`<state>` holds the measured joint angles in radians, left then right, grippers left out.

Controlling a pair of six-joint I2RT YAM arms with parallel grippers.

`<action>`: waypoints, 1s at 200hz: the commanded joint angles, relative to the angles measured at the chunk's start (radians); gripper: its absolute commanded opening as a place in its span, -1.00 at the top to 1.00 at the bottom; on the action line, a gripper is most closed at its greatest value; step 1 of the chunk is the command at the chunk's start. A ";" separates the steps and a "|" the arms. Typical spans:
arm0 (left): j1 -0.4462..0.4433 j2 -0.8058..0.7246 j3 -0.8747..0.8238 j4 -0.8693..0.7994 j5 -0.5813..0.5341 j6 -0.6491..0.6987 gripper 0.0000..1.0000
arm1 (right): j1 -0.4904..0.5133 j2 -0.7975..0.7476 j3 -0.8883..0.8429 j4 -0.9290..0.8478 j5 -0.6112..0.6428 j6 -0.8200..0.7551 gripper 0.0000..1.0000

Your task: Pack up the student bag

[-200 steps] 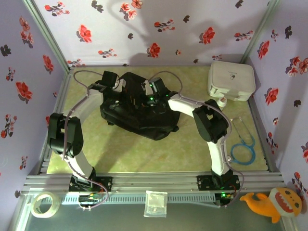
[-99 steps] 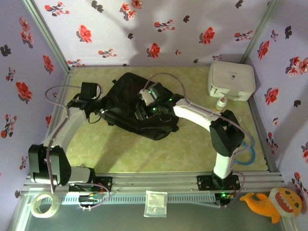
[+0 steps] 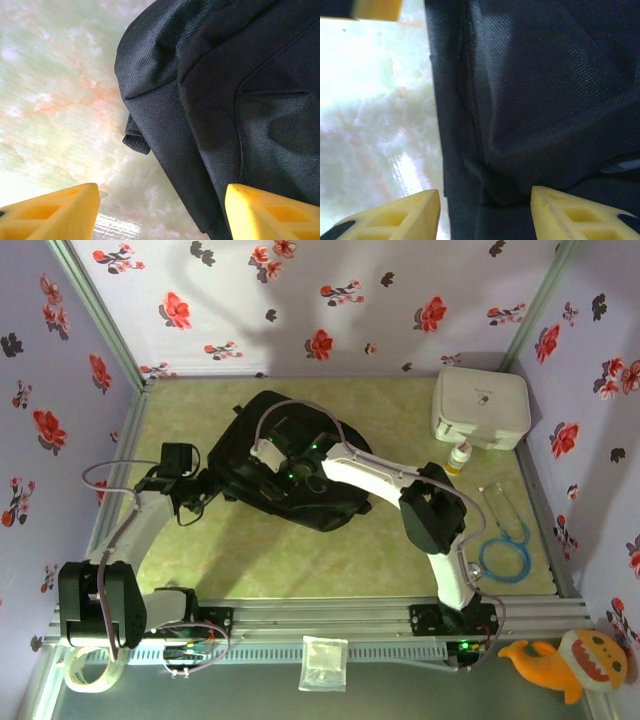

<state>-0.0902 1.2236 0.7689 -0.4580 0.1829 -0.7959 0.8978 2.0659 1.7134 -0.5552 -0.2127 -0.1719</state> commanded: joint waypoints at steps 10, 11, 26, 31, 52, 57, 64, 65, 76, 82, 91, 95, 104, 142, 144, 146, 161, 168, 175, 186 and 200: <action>0.004 -0.015 0.000 0.031 -0.005 -0.018 -0.35 | 0.004 0.037 0.065 -0.030 0.049 -0.045 0.22; 0.004 -0.015 0.000 0.031 -0.005 -0.018 -0.35 | 0.003 0.037 0.066 -0.029 0.050 -0.044 0.22; 0.005 -0.015 0.000 0.034 0.000 -0.017 -0.35 | 0.001 0.035 0.064 -0.023 0.050 -0.038 0.40; 0.004 -0.012 0.001 0.035 0.001 -0.016 -0.35 | -0.001 0.032 0.059 -0.018 0.048 -0.035 0.45; 0.004 -0.008 0.006 0.032 0.008 -0.009 -0.35 | -0.014 -0.007 0.012 0.026 0.019 -0.010 0.60; 0.006 -0.006 0.007 0.031 0.010 -0.007 -0.35 | -0.018 -0.015 0.001 0.042 0.012 0.000 0.65; 0.004 -0.004 0.009 0.032 0.014 -0.007 -0.35 | -0.026 -0.030 -0.021 0.063 0.003 0.015 0.71; 0.005 -0.005 0.009 0.032 0.015 -0.007 -0.35 | -0.027 -0.032 -0.023 0.067 0.001 0.017 0.71; 0.004 -0.003 0.010 0.036 0.023 -0.007 -0.35 | -0.038 -0.050 -0.048 0.102 -0.003 0.048 0.79; 0.005 -0.003 0.012 0.037 0.029 -0.007 -0.35 | -0.045 -0.058 -0.061 0.122 -0.008 0.063 0.82; 0.004 -0.002 0.013 0.043 0.042 -0.009 -0.35 | -0.053 -0.073 -0.081 0.150 -0.012 0.091 0.88; 0.004 -0.003 0.013 0.045 0.048 -0.009 -0.35 | -0.056 -0.080 -0.091 0.162 -0.015 0.102 0.90; 0.004 -0.003 0.015 0.051 0.063 -0.010 -0.35 | -0.064 -0.094 -0.113 0.194 -0.027 0.123 0.92; -0.012 -0.008 0.028 0.062 0.113 -0.021 -0.35 | -0.076 -0.111 -0.145 0.229 -0.075 0.160 1.00; -0.013 -0.007 0.028 0.063 0.115 -0.023 -0.35 | -0.076 -0.110 -0.145 0.229 -0.076 0.162 1.00; -0.016 -0.008 0.029 0.065 0.117 -0.024 -0.35 | -0.077 -0.109 -0.146 0.229 -0.075 0.164 1.00; -0.030 -0.009 0.029 0.074 0.125 -0.038 -0.35 | -0.076 -0.111 -0.157 0.240 -0.058 0.178 1.00; -0.040 -0.009 0.026 0.087 0.135 -0.048 -0.34 | -0.078 -0.112 -0.164 0.251 -0.037 0.191 1.00; -0.050 -0.007 0.022 0.102 0.146 -0.060 -0.34 | -0.081 -0.113 -0.171 0.263 -0.017 0.209 1.00; -0.072 -0.006 0.013 0.139 0.167 -0.084 -0.34 | -0.088 -0.118 -0.179 0.283 -0.001 0.242 1.00; -0.106 0.000 0.000 0.192 0.191 -0.118 -0.34 | -0.098 -0.123 -0.199 0.319 0.007 0.291 1.00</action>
<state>-0.1501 1.2236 0.7692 -0.3687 0.3080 -0.8459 0.8211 1.9896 1.5459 -0.3222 -0.2485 0.0200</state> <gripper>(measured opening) 0.672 0.044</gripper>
